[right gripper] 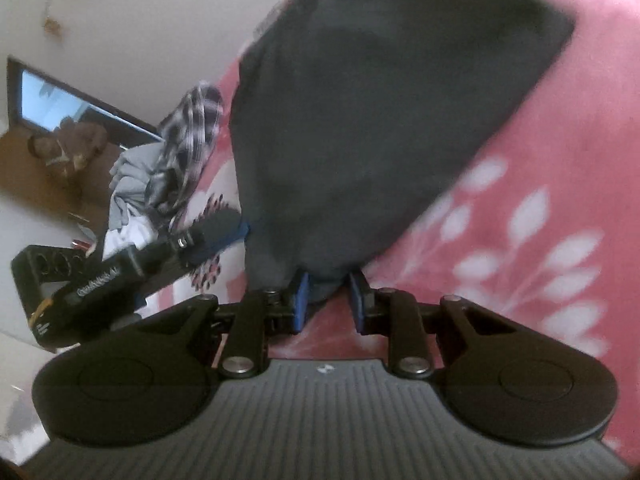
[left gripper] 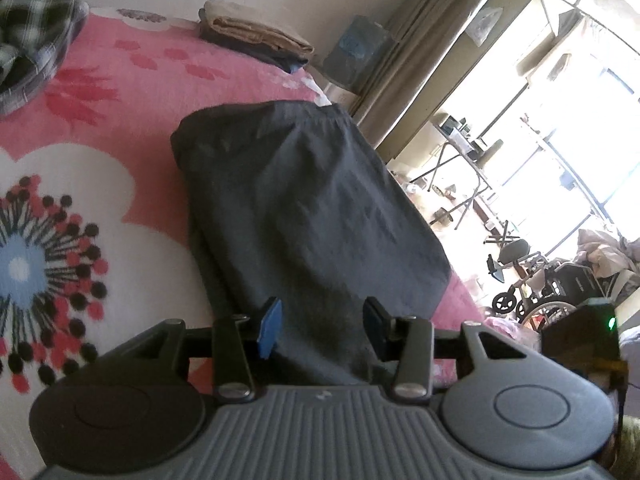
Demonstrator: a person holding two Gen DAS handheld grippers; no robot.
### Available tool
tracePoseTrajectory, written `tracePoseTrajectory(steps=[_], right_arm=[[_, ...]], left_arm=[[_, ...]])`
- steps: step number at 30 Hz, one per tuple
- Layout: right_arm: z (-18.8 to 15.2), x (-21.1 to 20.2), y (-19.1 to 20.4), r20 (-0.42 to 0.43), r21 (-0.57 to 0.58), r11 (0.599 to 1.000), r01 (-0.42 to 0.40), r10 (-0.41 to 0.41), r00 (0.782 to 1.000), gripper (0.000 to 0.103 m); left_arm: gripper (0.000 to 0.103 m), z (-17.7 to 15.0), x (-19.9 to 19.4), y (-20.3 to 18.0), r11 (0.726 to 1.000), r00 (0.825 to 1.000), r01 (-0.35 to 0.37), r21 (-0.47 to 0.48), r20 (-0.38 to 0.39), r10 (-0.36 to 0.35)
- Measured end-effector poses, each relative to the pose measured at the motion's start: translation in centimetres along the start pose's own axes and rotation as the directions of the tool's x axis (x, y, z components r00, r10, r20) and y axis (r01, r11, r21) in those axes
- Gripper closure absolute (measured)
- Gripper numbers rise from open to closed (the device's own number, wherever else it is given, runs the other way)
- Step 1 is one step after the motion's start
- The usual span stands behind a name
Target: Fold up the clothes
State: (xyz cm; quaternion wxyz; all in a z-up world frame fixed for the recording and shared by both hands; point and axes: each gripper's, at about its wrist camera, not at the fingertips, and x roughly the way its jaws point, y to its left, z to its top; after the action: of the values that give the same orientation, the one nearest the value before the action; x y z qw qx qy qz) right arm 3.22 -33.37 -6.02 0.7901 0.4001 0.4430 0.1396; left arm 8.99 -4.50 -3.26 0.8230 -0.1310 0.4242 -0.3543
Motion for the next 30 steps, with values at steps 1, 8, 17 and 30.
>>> tracePoseTrajectory(steps=[1, 8, 17, 30], right_arm=[[-0.7, 0.5, 0.4, -0.031, 0.012, 0.999, -0.032, 0.032, 0.999, 0.081], [-2.5, 0.2, 2.4, -0.073, 0.005, 0.994, -0.106, 0.106, 0.992, 0.082], [1.3, -4.2, 0.7, 0.212, 0.093, 0.995, 0.031, -0.05, 0.976, 0.083], [12.5, 2.5, 10.0, 0.292, -0.514, 0.797, 0.318, -0.186, 0.938, 0.082]], left_arm=[[0.058, 0.0, 0.0, 0.0, 1.0, 1.0, -0.001, 0.002, 0.001, 0.001], [0.058, 0.2, -1.1, -0.3, 1.0, 1.0, -0.009, 0.027, 0.024, 0.008], [0.058, 0.6, -1.3, -1.6, 0.997, 0.999, 0.031, 0.068, 0.035, -0.033], [0.05, 0.3, 0.9, -2.4, 0.981, 0.995, -0.101, 0.164, 0.027, 0.097]])
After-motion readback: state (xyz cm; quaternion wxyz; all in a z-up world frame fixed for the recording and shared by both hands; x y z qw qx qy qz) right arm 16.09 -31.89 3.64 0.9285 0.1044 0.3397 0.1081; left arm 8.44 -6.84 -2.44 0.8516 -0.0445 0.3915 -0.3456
